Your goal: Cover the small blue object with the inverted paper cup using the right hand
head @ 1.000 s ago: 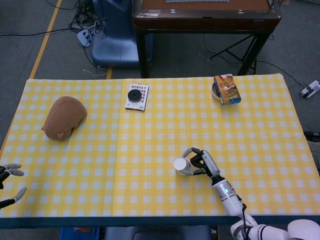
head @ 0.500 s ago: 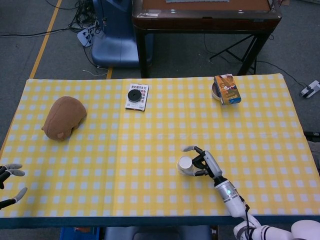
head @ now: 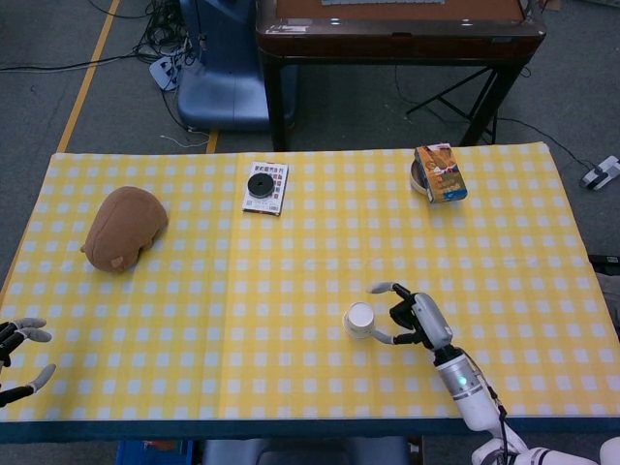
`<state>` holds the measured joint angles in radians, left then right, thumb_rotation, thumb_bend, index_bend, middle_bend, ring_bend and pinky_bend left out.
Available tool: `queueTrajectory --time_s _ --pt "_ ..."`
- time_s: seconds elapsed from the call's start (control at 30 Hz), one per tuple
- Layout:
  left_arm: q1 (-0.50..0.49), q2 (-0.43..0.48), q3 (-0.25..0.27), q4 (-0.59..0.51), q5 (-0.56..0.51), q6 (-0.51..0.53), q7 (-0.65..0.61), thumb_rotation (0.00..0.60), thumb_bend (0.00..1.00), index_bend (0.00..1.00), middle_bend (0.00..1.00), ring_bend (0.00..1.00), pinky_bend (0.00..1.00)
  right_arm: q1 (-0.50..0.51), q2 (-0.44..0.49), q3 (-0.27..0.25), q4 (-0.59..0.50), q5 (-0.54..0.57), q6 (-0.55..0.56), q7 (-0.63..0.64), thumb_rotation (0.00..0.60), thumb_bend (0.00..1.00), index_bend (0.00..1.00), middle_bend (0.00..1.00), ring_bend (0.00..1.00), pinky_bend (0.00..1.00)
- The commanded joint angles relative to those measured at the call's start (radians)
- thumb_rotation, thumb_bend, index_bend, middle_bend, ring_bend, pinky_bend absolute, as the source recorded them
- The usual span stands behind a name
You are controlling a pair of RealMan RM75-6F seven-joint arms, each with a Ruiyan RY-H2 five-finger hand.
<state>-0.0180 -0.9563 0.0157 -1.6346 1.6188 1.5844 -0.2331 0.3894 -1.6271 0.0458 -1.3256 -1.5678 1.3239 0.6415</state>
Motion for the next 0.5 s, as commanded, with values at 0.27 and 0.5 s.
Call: queueTrajectory --time_s 0.27,0.5 --pt "-0.004 -0.021 -0.006 -0.001 0.002 0.001 0.044 0.6 0.26 0.51 0.32 0.29 0.59 -0.138 0.272 -0.046 -0.268 -0.043 0.172 -0.81 0.6 0.0 0.43 0.7 0.7 0.89" --pt "-0.008 -0.056 -0.008 0.01 0.019 0.009 0.099 0.6 0.26 0.51 0.32 0.29 0.59 -0.247 0.367 -0.044 -0.365 0.018 0.278 -1.033 0.6 0.02 0.43 0.56 0.5 0.68"
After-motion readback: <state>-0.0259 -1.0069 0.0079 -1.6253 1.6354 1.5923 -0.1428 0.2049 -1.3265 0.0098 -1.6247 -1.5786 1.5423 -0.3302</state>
